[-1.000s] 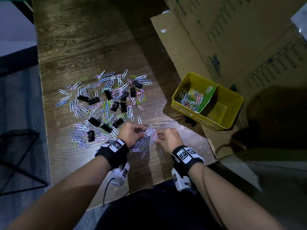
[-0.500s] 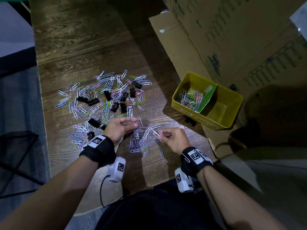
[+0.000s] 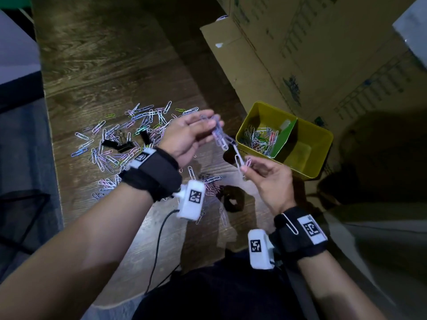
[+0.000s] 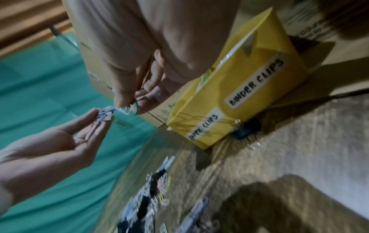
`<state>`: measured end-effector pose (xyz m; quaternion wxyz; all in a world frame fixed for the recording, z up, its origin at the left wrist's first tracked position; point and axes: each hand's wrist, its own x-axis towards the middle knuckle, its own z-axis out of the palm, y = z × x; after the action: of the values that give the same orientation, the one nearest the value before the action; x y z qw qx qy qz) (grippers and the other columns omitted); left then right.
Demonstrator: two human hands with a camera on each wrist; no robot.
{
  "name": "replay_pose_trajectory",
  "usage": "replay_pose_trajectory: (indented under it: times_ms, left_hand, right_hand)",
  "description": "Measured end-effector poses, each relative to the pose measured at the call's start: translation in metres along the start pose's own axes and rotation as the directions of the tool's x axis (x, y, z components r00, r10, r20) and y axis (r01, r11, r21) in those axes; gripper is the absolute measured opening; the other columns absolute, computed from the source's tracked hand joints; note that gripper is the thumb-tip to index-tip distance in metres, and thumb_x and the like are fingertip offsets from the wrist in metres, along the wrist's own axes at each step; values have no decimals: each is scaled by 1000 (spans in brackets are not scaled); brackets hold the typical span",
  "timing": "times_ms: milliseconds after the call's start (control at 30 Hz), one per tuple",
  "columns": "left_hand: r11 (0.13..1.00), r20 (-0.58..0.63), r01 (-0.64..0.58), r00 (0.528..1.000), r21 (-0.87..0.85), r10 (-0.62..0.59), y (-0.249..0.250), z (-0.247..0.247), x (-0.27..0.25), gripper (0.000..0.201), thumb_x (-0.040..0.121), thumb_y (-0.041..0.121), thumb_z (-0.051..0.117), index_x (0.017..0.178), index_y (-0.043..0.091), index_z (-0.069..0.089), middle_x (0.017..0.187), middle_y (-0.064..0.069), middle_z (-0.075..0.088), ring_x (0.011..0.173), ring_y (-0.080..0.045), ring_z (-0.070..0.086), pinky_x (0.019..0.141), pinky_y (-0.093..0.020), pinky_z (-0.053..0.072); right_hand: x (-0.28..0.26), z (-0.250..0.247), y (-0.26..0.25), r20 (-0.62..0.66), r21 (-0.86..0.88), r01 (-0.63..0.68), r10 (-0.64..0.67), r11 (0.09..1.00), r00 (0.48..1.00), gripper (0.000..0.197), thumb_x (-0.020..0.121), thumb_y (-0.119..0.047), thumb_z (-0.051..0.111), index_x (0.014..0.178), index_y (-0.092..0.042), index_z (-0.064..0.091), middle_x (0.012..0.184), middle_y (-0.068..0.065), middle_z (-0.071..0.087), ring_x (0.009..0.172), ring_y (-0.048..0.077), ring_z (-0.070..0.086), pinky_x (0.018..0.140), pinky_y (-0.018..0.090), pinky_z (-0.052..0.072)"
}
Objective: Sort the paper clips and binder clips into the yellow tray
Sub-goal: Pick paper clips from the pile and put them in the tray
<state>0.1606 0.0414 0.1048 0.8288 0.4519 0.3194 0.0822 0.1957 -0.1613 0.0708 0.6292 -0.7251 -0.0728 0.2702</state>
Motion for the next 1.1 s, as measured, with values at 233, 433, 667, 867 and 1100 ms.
replay_pose_trajectory:
  times_ms: [233,433,667,867,1100]
  left_hand:
    - [988,18,-35,999,153,33,-14,73,40,18,79,-10,63,88,6,65,76,-7,70,69,-17,68,73,-33,58]
    - [856,81,-58,996,513,19,-35,76,51,33,77,3,71,109,2,65,98,-11,69,83,-15,63,86,-34,53]
    - [887,-83,-39,993,460,87,-30,11,37,12,90,-1,52,87,6,61,78,-14,65,57,-11,66,56,-22,55]
    - [146,108,-120,990,982,86,-55,-67,16,36,90,1,47,122,15,60,124,-6,61,95,-24,64,91,-26,47]
    - [-256,282,-336,932,906,-227,-136,-92,-24,53,99,28,23,148,17,4,157,-4,-3,143,-19,-7,118,-48,9]
  right_hand:
    - [24,-17,-25,-216,49,104,-91,993,972,26,77,1,73,100,-11,69,75,-14,72,75,0,67,77,19,55]
    - [64,-25,-23,-357,-133,43,-88,990,930,26,75,-14,79,100,-8,72,89,0,72,82,8,68,83,27,56]
    - [97,-15,-29,-120,-501,-31,-35,865,992,32,83,-13,72,113,-5,66,95,0,66,84,8,62,86,19,51]
    - [96,-11,-21,64,-647,59,-23,760,998,48,83,-23,72,127,-13,58,124,5,63,110,14,60,100,29,45]
    - [46,14,-7,383,-586,524,-359,618,851,22,87,-18,66,109,-14,68,109,5,64,97,13,57,91,36,51]
